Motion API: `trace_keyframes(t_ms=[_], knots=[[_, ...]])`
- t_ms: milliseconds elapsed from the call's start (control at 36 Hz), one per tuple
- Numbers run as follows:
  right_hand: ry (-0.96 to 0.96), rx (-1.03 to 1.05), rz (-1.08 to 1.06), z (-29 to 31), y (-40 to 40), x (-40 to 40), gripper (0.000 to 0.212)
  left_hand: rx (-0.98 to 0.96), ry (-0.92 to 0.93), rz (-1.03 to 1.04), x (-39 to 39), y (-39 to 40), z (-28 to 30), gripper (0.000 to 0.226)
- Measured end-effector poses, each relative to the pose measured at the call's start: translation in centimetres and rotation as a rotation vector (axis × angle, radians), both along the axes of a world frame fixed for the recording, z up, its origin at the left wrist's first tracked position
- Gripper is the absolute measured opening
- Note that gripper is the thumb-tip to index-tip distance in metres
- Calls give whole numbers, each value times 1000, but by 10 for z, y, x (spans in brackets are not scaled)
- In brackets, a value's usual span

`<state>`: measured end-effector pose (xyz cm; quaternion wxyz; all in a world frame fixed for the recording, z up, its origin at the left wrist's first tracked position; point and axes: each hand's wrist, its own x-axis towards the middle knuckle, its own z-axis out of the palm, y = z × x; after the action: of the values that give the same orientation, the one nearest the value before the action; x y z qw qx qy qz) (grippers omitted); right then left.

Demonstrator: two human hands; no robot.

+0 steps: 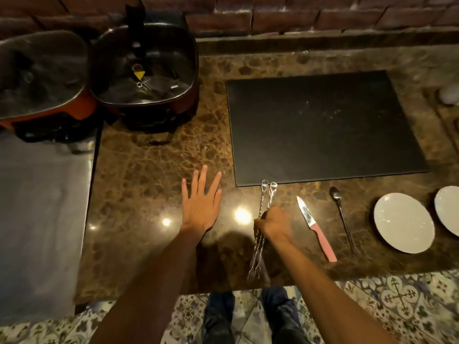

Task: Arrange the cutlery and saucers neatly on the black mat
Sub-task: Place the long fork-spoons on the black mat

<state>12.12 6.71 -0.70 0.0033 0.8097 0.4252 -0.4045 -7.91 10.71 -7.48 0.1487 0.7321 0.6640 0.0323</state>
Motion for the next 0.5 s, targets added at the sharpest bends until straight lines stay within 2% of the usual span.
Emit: trace_keyframes(t_ms=[167,500], knots=[[-40,5,-5,1,1,-5,18,-31,-16,-7,-1,10,-14,55],[-48,37,83,5,2,-5,16,90,55,-16,-2,6,-23,55]])
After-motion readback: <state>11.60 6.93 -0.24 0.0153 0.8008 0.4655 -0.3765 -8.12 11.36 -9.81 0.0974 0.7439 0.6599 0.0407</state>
